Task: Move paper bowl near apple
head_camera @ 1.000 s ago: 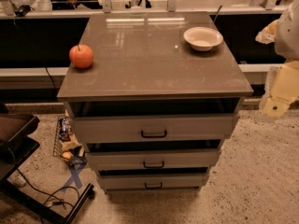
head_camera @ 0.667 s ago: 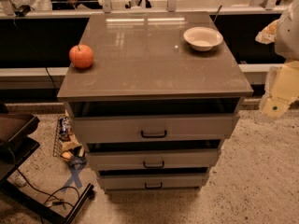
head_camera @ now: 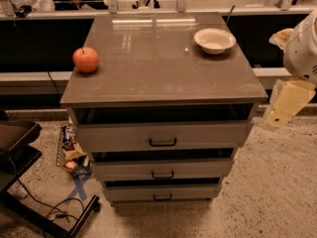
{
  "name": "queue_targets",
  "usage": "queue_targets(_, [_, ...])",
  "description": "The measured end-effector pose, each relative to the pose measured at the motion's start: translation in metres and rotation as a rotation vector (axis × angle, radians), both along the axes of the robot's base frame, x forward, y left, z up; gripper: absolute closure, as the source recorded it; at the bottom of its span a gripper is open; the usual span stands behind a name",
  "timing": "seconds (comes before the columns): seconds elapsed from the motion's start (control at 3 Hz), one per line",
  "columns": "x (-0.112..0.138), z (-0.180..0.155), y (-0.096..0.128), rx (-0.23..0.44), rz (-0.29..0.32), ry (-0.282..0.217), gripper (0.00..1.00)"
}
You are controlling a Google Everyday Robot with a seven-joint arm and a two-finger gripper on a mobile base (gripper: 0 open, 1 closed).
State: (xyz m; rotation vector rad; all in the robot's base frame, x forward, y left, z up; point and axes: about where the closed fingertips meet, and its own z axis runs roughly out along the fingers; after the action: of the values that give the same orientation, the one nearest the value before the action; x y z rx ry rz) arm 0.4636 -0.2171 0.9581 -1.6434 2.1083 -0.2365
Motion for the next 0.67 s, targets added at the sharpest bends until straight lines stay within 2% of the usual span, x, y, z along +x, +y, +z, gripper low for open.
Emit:
queue_targets(0.33, [0.029, -0.015, 0.006, 0.059, 0.07, -0.111, 0.0])
queue_targets(0.67, [0.07, -0.011, 0.015, 0.126, 0.119, -0.258, 0.0])
